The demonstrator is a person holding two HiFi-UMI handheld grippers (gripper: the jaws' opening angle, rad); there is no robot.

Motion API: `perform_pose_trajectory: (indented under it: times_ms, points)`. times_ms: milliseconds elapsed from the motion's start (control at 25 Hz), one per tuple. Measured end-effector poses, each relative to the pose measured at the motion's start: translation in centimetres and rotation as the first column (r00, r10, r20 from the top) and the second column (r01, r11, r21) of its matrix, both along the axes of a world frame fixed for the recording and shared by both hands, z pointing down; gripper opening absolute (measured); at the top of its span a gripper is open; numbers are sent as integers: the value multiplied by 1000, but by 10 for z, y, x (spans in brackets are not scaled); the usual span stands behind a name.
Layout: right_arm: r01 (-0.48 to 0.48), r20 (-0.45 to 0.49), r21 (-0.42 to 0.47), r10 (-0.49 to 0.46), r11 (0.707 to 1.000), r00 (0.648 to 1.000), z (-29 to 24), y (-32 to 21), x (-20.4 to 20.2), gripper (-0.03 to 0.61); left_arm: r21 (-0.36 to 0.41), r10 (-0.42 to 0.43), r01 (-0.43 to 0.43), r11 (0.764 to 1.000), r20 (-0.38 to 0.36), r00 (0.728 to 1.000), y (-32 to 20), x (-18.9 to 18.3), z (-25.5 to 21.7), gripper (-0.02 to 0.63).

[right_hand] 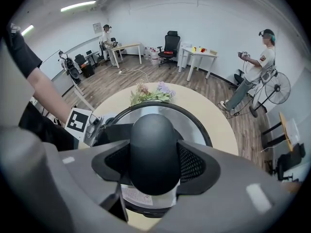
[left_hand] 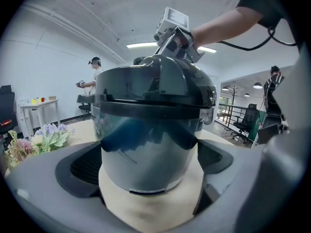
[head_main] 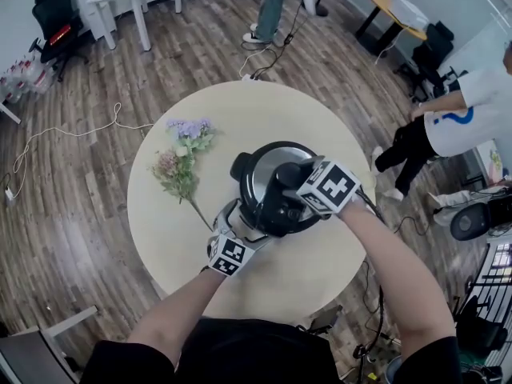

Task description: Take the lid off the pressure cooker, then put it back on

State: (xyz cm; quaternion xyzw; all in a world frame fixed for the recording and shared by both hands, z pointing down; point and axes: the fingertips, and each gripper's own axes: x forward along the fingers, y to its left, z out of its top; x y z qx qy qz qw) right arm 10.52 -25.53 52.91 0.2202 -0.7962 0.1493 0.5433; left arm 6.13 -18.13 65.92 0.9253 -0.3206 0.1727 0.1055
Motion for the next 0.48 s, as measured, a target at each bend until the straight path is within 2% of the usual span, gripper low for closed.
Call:
perform_pose_trajectory:
  times_ms: [480]
  points:
    - [-49, -25, -8, 49, 999, 998, -4, -2, 1, 293, 1, -6, 6, 1000, 6, 1000, 0, 1, -2, 591]
